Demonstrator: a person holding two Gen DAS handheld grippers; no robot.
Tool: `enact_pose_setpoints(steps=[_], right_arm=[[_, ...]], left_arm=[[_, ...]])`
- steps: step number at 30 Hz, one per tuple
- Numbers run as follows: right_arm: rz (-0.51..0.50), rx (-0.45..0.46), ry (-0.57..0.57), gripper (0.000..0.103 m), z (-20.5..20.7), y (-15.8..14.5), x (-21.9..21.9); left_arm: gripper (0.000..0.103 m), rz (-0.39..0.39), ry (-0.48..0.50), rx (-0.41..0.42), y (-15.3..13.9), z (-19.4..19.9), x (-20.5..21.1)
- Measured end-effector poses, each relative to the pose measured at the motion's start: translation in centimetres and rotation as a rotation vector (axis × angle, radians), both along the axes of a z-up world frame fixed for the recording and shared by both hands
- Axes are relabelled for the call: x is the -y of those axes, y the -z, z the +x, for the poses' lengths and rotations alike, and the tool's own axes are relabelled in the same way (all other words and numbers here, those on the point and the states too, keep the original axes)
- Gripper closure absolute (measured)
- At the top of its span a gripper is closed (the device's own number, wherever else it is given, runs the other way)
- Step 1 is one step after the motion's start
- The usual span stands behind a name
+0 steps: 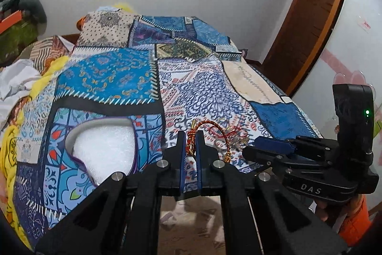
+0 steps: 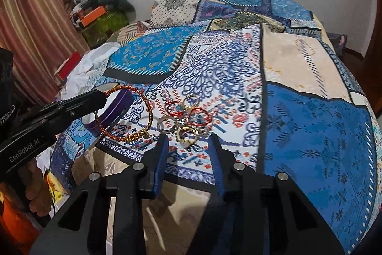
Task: Organize jewelry
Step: 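Grasp the red beaded bracelet with the left tool while the right tool grasps a gold ring, then carry the bracelet and gold ring over the purple heart tin with both tools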
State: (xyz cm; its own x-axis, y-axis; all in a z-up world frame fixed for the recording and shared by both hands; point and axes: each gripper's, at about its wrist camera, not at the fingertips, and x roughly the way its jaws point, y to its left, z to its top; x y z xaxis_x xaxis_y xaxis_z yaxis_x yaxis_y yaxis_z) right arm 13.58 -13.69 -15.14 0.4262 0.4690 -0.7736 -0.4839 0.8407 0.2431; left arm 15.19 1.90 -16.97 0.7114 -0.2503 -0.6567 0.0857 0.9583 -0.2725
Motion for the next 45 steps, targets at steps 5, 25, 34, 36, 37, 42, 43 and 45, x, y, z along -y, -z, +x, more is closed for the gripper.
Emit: enact_pose_setpoints(steps=[5,25,34,36,37,42,43,45], right_arm=[[-0.032,-0.003,-0.013,0.080,0.4,0.5,-0.9],[-0.011,0.052,0.026,0.087,-1.0,-2.2,-0.3],[0.028,0.127,0.021,0.087,-2.0,-5.3,-1.4],[0.037,0.141,0.017,0.087,-2.3,-5.8,-1.9],[0.042,0.148,0.014,0.087,-2.4,-6.1,-2.2],[0.060,0.174,-0.011,0.087,-2.8,-7.1,-3.9],[0.062,0.177,-0.016,0.087,-2.9,-7.2,-4.1],[0.067,0.182,-0.027,0.087,-3.0,-7.5,-4.8]], left_arm=[[0.097,-0.007,-0.005,-0.013,0.8,-0.1,-0.3],[0.097,0.007,-0.032,0.064,-2.4,-2.1,-0.7],[0.097,0.028,-0.081,0.133,-4.8,-4.0,-2.4],[0.097,0.032,-0.094,0.146,-5.2,-4.3,-3.0],[0.097,0.034,-0.100,0.151,-5.3,-4.5,-3.2],[0.097,0.043,-0.136,0.177,-6.0,-5.2,-4.9],[0.097,0.044,-0.145,0.182,-6.1,-5.4,-5.3],[0.097,0.046,-0.159,0.188,-6.2,-5.5,-5.9]])
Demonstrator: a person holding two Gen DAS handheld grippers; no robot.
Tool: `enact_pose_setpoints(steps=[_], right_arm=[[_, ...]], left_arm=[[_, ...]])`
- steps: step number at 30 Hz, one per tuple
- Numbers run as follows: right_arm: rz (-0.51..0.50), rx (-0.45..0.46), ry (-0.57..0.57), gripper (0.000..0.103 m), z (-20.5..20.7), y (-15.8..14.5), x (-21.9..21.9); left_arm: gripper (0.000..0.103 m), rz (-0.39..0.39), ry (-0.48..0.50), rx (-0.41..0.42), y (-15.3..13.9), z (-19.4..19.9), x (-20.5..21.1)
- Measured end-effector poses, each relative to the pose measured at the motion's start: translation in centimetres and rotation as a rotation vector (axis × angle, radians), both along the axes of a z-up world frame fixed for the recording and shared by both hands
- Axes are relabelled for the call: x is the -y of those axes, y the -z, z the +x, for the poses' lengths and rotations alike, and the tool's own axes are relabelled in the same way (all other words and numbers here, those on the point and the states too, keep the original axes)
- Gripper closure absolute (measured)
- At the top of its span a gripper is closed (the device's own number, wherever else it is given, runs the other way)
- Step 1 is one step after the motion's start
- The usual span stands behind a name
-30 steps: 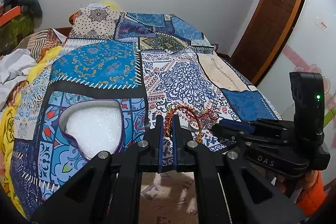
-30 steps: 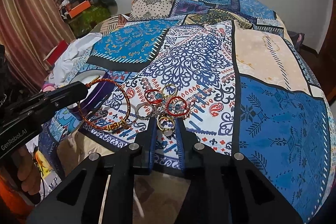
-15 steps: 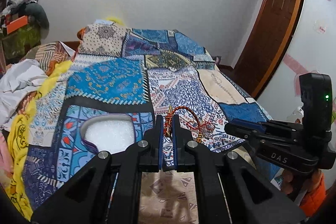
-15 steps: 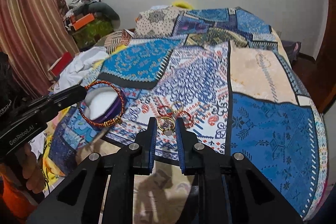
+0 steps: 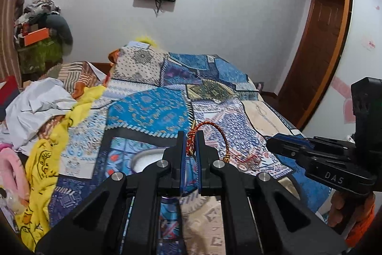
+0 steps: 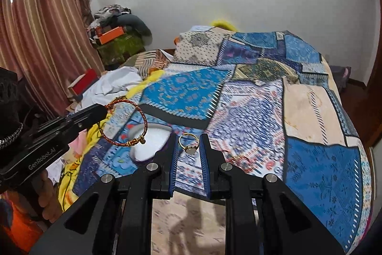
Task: Organize jewelry
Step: 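Carry the bracelet and gold ring over the purple heart tin with both tools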
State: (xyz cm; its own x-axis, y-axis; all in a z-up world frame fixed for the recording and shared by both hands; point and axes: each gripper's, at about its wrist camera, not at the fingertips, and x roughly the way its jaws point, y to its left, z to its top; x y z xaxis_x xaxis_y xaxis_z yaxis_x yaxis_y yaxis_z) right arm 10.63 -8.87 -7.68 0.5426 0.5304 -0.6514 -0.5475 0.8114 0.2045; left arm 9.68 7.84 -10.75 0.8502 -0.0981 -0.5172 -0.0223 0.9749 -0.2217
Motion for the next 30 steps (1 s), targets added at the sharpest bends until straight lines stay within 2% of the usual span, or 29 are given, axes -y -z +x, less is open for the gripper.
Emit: enact_pose_setpoints(steps=[9,30], right_arm=[[0.009,0.009,-0.064,0.087,0.2,-0.1,-3.6],[-0.058,-0.105,-0.142,0.087,4.6,4.8,-9.1]], left_arm=[[0.097,-0.005,-0.047,-0.014,0.9,0.4,-2.9],[0.097,-0.099,0.003,-0.198,8.3,6.3,-5.3]])
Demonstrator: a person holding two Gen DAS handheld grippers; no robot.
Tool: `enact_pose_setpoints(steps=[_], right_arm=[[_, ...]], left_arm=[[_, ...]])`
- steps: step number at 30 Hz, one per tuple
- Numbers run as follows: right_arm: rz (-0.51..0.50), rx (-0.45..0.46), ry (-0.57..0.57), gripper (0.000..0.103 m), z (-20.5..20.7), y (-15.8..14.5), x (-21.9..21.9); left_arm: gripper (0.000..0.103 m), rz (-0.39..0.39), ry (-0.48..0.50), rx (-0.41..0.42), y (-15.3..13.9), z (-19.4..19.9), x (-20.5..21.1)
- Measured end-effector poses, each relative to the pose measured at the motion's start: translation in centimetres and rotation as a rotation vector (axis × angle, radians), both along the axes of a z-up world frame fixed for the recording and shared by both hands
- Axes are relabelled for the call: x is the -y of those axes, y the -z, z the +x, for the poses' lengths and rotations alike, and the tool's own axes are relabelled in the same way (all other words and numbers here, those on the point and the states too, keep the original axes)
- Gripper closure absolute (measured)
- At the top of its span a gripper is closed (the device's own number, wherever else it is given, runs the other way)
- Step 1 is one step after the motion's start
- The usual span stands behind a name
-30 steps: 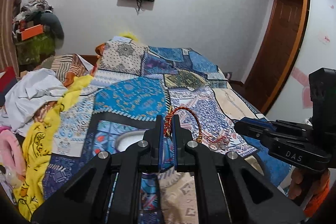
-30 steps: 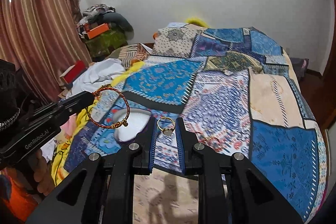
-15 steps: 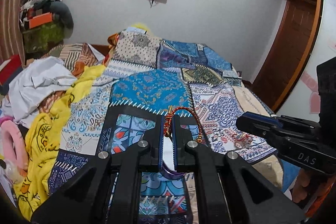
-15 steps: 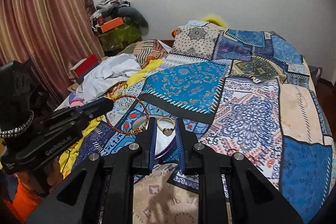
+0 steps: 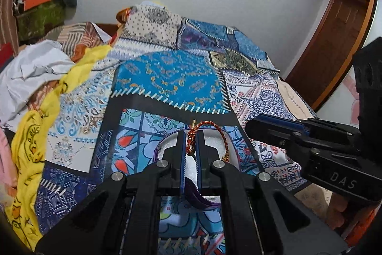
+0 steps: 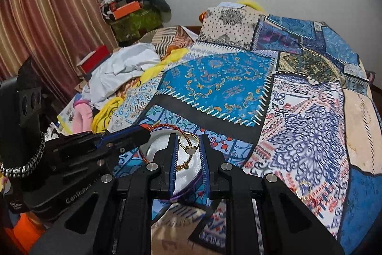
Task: Organize jewelry
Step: 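Carry the bracelet and gold ring over the purple heart tin with both tools, then lower both items into the heart tin and open both tools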
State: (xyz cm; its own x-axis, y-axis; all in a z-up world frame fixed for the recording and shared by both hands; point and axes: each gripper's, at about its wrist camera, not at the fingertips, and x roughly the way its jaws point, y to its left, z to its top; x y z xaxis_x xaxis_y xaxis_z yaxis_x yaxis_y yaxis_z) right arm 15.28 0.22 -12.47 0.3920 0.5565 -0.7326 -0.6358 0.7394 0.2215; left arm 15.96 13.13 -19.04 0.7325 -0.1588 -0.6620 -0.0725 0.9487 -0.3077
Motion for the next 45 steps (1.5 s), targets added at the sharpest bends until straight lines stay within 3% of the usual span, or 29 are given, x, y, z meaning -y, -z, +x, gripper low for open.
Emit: enact_pose_setpoints(steps=[12,22,32,35,45], right_arm=[[-0.059,-0.073,-0.069,0.087,1.0,2.7,-2.3],[-0.103,-0.092,-0.079,0.087,1.1,3.6,-2.8],[-0.127,-0.088,-0.083,0.087,0.9,3.4,-3.1],[-0.142,-0.080,-0.078,0.079,0.7,3.3,-3.1],[-0.118,-0.010,-0.036,0.079,-0.4,0.6,-1.3]], left_arm=[[0.097,-0.006,0.018,-0.038,1.4,1.4,-0.5],[0.097,0.038,0.011,-0.042,0.9,0.7,-0.1],[0.097,0.089,-0.035,-0.023,-0.7,-0.8,-0.8],[0.096,0.094,-0.046,-0.023,-1.0,-1.1,-1.0],[0.096,0.129,-0.039,0.006,-3.1,-2.3,0.0]])
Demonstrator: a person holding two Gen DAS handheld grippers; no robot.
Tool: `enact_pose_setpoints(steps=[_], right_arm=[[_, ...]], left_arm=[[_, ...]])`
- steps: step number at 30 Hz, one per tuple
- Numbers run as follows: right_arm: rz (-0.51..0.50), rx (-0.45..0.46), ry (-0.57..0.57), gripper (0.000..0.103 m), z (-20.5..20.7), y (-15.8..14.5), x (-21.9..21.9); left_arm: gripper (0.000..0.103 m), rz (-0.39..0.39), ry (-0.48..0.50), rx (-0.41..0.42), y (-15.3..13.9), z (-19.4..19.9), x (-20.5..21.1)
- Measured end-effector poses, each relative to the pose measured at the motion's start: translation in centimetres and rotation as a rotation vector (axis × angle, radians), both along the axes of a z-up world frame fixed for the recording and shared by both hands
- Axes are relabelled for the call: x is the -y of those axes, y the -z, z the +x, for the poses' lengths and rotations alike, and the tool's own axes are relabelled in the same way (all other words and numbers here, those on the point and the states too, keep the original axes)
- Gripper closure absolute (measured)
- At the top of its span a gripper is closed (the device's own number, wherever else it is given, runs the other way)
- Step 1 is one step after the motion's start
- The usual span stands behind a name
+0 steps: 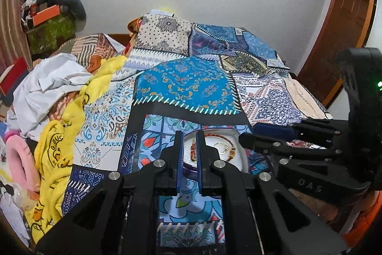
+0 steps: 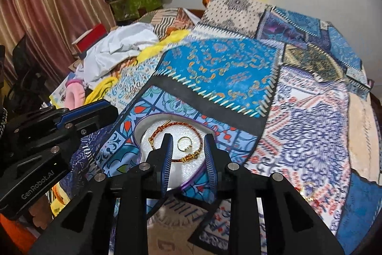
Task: Organize jewelry
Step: 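Lower both items into the heart tin and open both tools, then grasp a silver ring from the quilt with the left tool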
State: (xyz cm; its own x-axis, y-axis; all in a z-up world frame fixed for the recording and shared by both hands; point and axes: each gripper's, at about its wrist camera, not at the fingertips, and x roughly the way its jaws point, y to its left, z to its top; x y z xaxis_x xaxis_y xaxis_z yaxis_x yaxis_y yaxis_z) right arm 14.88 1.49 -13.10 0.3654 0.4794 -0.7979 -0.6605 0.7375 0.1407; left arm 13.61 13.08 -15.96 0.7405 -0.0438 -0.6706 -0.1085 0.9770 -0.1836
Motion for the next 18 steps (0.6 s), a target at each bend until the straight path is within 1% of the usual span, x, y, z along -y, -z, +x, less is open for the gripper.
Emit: enact_pose_setpoints(steps=[2,5,10,11,13,14,15,18], right_arm=[[0.012,0.021,0.013,0.079,-0.3,-0.9,0.7],[0.031,0.055,0.037,0.079,-0.7,-2.2,1.9],[0.065,0.102,0.082,0.079,-1.2,-4.2,4.4],[0.072,0.115,0.095,0.079,-1.3,-4.6,5.0],[0.087,0.130,0.114,0.079,-1.4,-5.3,6.2],[0.094,0.140,0.126,0.079,-1.5,-5.7,6.9],[0.098,0.149,0.138,0.079,-1.5,-6.0,7.5],[0.104,0.182,0.180,0.078,-1.7,-6.9,9.4]], left_arm=[[0.095,0.010,0.007,0.010,-0.5,-0.2,0.6],[0.090,0.023,0.020,0.030,-1.4,-0.6,1.6],[0.089,0.047,0.050,0.056,-2.9,-1.2,3.5],[0.088,0.051,0.058,0.062,-3.2,-1.3,3.9],[0.081,0.060,0.071,0.074,-3.8,-1.5,4.8],[0.075,0.064,0.079,0.083,-4.1,-1.6,5.3],[0.072,0.067,0.085,0.089,-4.4,-1.7,5.7],[0.071,0.076,0.109,0.099,-4.9,-1.6,7.1]])
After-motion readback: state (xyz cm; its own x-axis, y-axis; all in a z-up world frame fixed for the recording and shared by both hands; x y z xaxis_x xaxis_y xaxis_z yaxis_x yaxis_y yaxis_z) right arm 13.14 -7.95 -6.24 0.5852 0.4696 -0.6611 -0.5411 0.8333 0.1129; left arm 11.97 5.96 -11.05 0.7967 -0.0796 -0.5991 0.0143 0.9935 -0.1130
